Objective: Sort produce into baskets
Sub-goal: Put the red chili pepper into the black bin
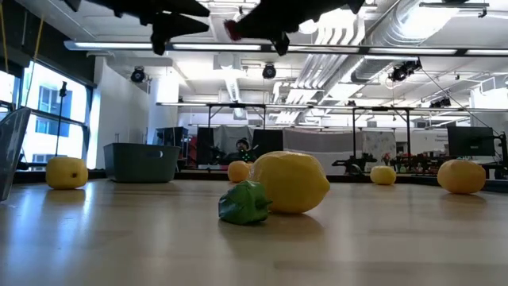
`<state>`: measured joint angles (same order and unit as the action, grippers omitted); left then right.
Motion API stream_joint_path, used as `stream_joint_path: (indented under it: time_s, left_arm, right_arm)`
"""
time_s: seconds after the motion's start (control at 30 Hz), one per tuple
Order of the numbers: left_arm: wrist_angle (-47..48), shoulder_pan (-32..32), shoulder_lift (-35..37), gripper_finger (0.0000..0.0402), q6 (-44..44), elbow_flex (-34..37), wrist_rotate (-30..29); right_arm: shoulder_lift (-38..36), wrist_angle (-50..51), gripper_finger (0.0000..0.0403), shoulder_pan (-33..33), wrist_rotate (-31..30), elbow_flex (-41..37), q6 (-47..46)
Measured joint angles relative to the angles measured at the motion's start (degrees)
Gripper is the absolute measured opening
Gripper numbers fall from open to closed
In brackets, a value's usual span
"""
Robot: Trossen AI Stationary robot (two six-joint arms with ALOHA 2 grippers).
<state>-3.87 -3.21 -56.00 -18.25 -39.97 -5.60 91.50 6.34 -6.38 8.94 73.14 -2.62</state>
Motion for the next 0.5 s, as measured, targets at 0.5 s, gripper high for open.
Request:
stream_joint_path:
  time_s: [0.5]
  left_arm:
    - [-7.1,-0.1,-9.4,0.0121,1.3,-4.7,6.8]
  right_arm:
    - [0.0,-2.4,0.0013,2.3,-1.4,0.0,-0.3]
